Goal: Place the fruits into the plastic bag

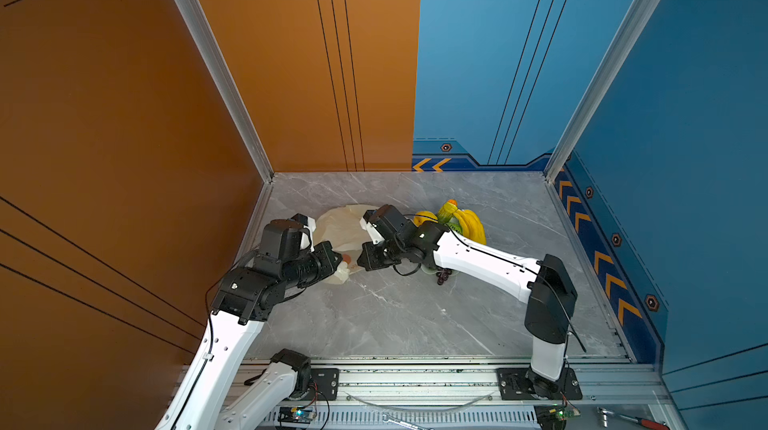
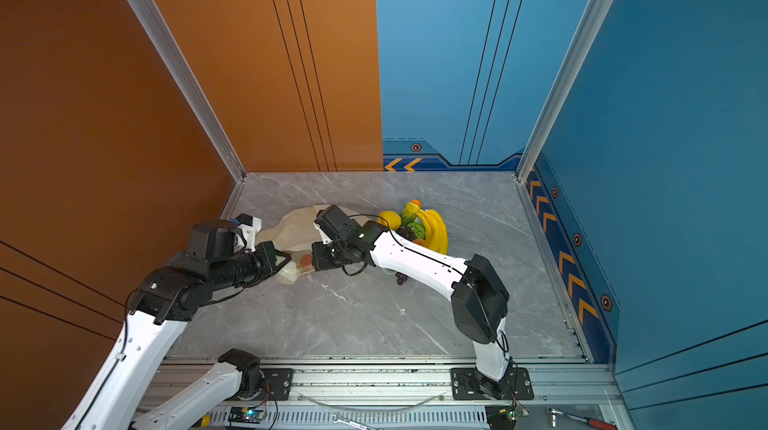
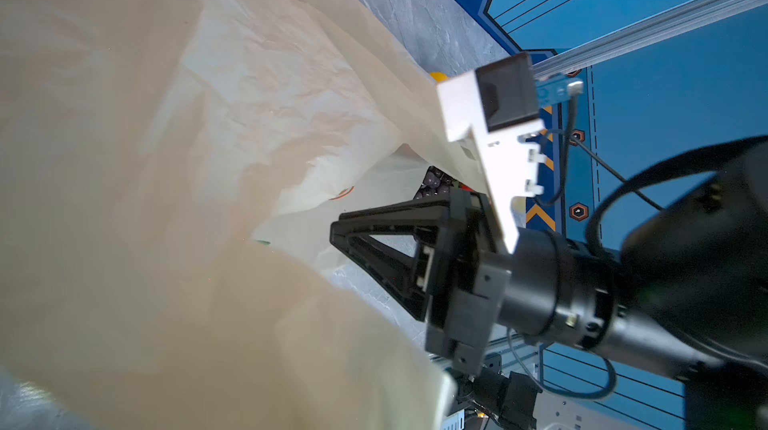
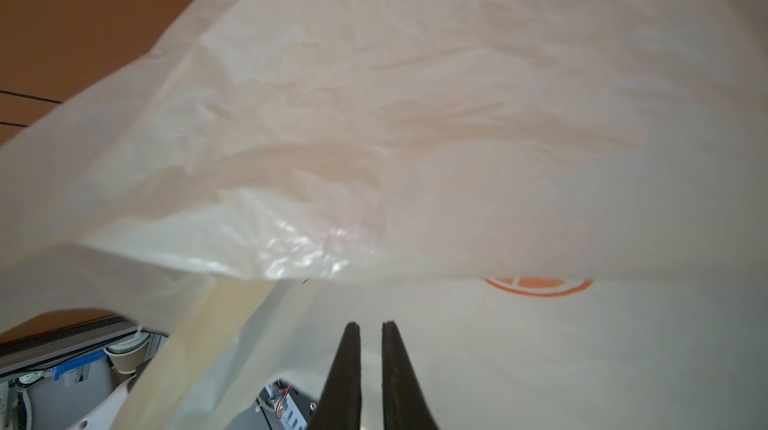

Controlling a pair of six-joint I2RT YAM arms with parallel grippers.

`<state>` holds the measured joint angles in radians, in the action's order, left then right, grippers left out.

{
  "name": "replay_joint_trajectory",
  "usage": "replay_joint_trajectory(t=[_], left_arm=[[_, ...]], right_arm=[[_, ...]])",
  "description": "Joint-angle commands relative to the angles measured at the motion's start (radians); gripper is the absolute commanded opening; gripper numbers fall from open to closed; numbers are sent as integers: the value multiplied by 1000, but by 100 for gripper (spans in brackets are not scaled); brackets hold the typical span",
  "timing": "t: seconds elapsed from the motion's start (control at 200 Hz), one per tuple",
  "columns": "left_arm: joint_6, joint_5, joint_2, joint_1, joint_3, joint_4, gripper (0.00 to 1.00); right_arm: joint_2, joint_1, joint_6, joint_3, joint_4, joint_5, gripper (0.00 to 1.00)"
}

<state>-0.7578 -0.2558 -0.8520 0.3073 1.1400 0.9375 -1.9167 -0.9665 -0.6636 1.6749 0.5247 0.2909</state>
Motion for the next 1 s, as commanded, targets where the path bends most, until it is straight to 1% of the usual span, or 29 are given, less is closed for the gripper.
replay_joint_trajectory(t=[0.0,0.06,0.085,0.125,0.195,0.245,0.28,0.476,0.626,0.686,0.776,0.876,0.921,0.996], left_arm=[[-26,3,-4,11,19,-15,0],[-49,-3,-8,14,29,-35,0],[-59,-8,-11,16,35,-44,0],[-75,-14,-18,18,44,-55,0],[-98,-26,-30,25,59,-68,0],[-109,-25,-36,38,69,-71,0],[-114,-20,-37,50,73,-71,0],[-144,-12,-45,130,69,-86,0],[-128,-8,-73,189,82,-96,0],[-122,-10,-79,192,93,-100,0],[-114,1,-79,187,109,-104,0],[-114,1,-75,162,113,-116,0],[-115,1,-68,146,110,-122,0],[-126,1,-55,112,100,-144,0]], right_arm=[[-30,5,14,4,-55,-38,0],[-33,-2,32,-42,-114,-63,0],[-28,-7,36,-71,-153,-93,0],[-8,-15,42,-136,-242,-146,0],[38,-26,62,-249,-443,-283,0],[48,-23,77,-277,-561,-358,0],[41,-15,77,-268,-610,-382,0],[-91,46,15,-40,-731,-330,0],[-164,68,-78,69,-824,-295,0],[-206,71,-98,108,-810,-279,0],[-247,61,-105,157,-713,-238,0],[-252,39,-86,129,-570,-204,0],[-232,26,-79,44,-546,-198,0],[-174,7,-74,-105,-554,-190,0]])
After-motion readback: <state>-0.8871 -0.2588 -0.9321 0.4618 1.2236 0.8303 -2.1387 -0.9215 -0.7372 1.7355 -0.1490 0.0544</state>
